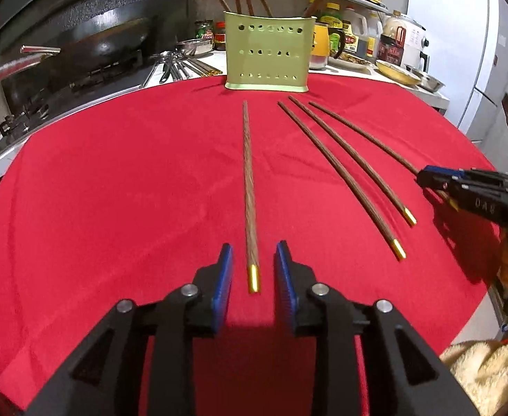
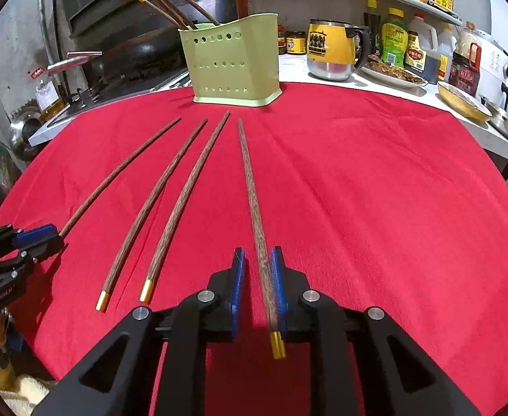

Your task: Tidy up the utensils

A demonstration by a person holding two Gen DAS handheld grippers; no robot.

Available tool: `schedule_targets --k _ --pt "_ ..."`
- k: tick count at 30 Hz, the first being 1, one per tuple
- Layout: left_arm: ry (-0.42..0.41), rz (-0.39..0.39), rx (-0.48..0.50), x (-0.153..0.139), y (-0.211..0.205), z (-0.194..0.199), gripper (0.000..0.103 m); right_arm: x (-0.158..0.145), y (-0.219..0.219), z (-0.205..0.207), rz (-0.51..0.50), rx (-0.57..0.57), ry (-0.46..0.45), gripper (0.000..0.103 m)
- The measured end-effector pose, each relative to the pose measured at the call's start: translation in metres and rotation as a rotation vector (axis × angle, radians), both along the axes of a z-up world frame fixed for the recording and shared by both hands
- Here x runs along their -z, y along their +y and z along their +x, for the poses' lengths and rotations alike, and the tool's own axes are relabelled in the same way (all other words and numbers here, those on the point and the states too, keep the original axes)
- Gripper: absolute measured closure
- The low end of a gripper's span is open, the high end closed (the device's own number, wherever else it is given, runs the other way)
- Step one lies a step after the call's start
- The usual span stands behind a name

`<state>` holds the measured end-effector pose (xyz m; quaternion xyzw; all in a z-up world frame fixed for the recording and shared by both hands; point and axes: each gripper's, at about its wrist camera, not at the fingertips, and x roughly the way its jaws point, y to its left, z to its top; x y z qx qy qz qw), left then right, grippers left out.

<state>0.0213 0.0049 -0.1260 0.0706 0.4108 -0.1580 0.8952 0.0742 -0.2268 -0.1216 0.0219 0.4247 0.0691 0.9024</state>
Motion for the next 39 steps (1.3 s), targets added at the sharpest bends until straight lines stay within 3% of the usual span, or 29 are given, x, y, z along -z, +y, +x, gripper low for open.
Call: schedule_targets --k 7,14,19,23,32,39 --pt "0.003 0.007 -0.039 -0.001 -0.002 -0.002 0.077 0.000 -0.003 -0.004 0.013 0.000 -0.005 0.085" --pt "0.007 0.043 -0.063 -0.001 -0.002 -0.007 0.095 0.001 -0.008 -0.014 0.028 -0.017 -0.026 0.085" --pt "-0.001 0.036 -0.061 0.000 -0.002 -0.004 0.096 0.002 -0.005 -0.024 0.017 -0.060 -0.053 0.073" --pt "0.005 0.024 -0.061 0.000 0.000 -0.003 0.096 0.003 0.000 -0.033 -0.028 -0.083 -0.072 0.073" --pt "-0.001 0.015 -0.062 0.000 0.000 -0.005 0.096 0.003 -0.010 -0.051 -0.026 -0.074 -0.082 0.075" --pt "-0.037 0.013 -0.050 0.002 -0.003 -0.006 0.096 0.006 -0.012 -0.057 -0.034 -0.048 -0.129 0.095"
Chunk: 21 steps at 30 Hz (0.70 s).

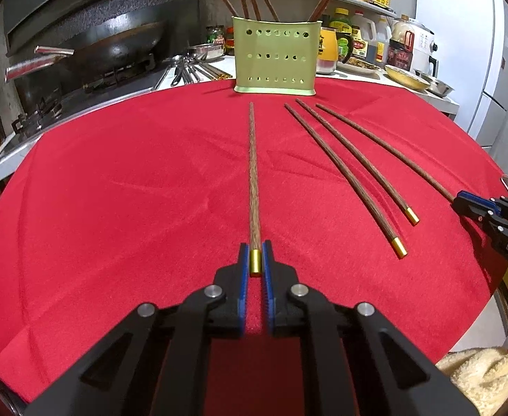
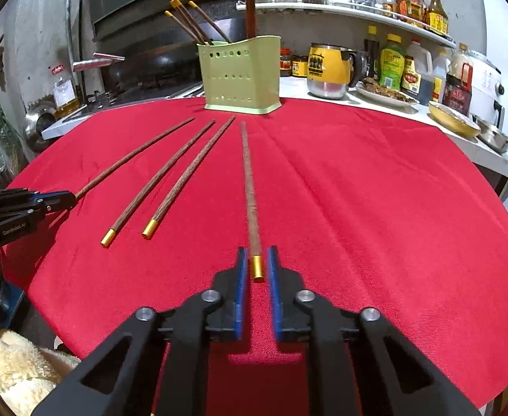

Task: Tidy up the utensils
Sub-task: 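Lift the chopstick upright with the right tool above the green holder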

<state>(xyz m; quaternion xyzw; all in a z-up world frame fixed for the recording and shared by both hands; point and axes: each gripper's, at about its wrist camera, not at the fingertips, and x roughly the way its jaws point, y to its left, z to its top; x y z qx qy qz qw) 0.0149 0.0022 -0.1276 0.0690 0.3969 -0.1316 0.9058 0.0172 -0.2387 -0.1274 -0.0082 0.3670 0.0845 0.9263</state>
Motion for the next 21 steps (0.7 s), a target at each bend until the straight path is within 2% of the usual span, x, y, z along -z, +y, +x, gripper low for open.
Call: schedule_targets --k 3,6,12,16,21 --pt "0.014 -0.036 0.017 -0.002 0.001 0.000 0.096 -0.001 0.008 -0.002 -0.051 -0.002 -0.013 0.096" --pt "-0.013 -0.069 0.028 -0.010 0.001 -0.003 0.096 -0.005 0.008 -0.002 -0.023 -0.013 -0.011 0.096" --pt "-0.161 -0.143 0.002 -0.061 0.015 -0.001 0.096 -0.044 0.002 0.000 0.049 0.000 -0.096 0.096" --pt "-0.292 -0.182 -0.014 -0.104 0.025 0.000 0.096 -0.082 -0.002 0.004 0.079 0.009 -0.180 0.096" --pt "-0.404 -0.209 -0.020 -0.141 0.032 -0.003 0.096 -0.128 -0.005 0.012 0.097 0.019 -0.275 0.096"
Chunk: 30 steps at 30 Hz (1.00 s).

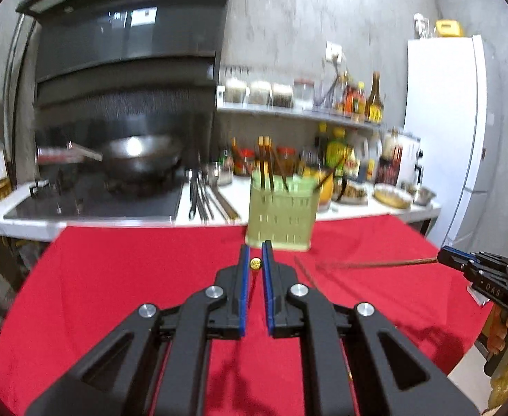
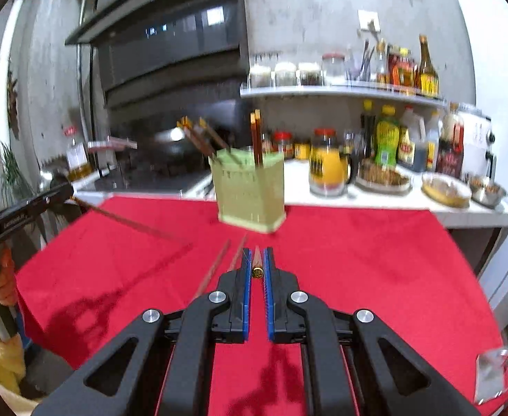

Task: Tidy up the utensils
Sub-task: 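Lift the chopstick upright with the right tool above the green holder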

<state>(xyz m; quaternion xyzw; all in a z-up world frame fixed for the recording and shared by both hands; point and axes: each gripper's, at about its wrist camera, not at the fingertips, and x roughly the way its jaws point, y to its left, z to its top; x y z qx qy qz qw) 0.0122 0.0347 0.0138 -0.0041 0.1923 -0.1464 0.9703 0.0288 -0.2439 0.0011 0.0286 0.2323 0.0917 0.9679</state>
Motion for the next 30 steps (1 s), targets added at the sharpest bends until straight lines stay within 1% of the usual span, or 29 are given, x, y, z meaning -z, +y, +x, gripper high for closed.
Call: schedule_targets --k 4,7,15,18,25,30 --pt "-0.046 -0.024 -0.007 -0.018 0.006 -0.001 0.096 -0.028 0.000 0.006 -0.005 0.004 -0.051 0.096" --pt "-0.066 -0.034 -0.014 -0.025 0.009 0.000 0.096 -0.044 0.003 0.011 -0.023 0.006 -0.079 0.096" --pt "-0.101 -0.047 -0.019 -0.038 0.016 -0.003 0.096 -0.062 0.006 0.021 -0.044 0.011 -0.097 0.096" --pt "-0.107 -0.046 -0.016 -0.041 0.018 -0.002 0.096 -0.066 0.006 0.024 -0.055 0.014 -0.104 0.096" --pt "-0.123 -0.033 -0.023 -0.041 0.014 0.000 0.096 -0.065 0.007 0.028 -0.069 0.020 -0.099 0.095" --pt "-0.118 -0.007 -0.041 -0.032 0.010 0.003 0.096 -0.046 0.012 0.039 -0.091 0.025 -0.043 0.095"
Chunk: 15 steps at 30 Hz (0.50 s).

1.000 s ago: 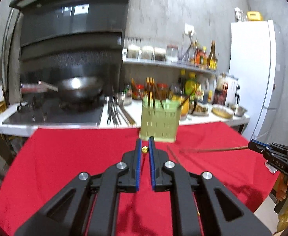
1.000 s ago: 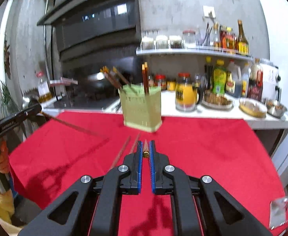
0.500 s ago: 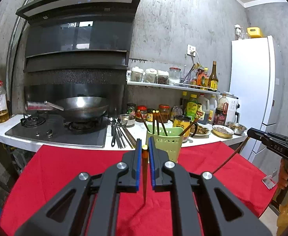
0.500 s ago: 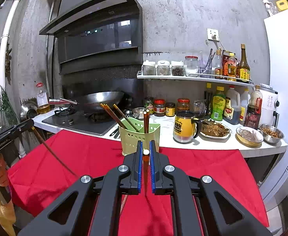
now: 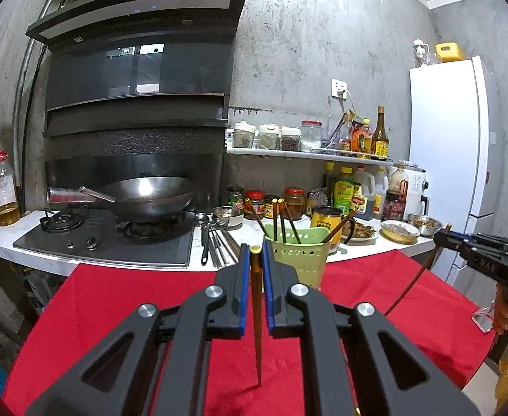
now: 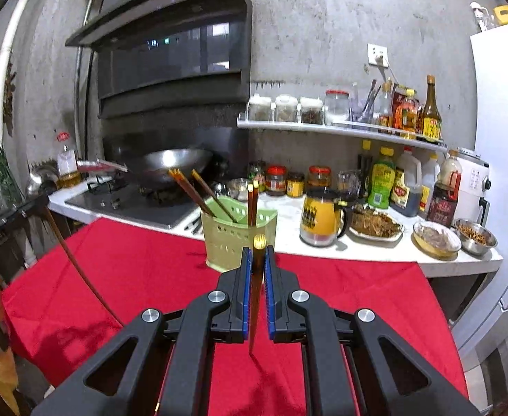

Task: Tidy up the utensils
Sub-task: 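Lift the chopstick upright with the right tool above the green holder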

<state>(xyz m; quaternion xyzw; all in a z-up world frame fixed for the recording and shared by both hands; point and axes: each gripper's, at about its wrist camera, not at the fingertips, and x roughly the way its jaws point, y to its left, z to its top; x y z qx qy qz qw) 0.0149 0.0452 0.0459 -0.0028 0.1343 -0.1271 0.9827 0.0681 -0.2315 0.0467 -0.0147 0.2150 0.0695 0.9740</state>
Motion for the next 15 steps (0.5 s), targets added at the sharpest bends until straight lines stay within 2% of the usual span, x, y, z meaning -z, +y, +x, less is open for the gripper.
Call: schedule_targets --k 3,5,9,11,15 --pt "0.080 0.018 0.014 0.013 -0.004 0.006 0.096 0.024 0.001 0.013 0.018 -0.007 0.091 0.096" --pt "0.161 0.026 0.024 0.030 -0.005 0.015 0.096 0.033 0.003 0.016 0.008 -0.003 0.109 0.096" --pt "0.258 0.043 0.025 0.055 -0.007 0.024 0.096 0.043 0.008 0.019 0.005 -0.010 0.141 0.096" --pt "0.297 0.043 0.024 0.063 -0.006 0.027 0.096 0.045 0.009 0.019 -0.003 -0.011 0.146 0.096" --pt "0.299 0.029 0.032 0.062 -0.003 0.021 0.097 0.044 0.007 0.017 -0.006 -0.007 0.160 0.096"
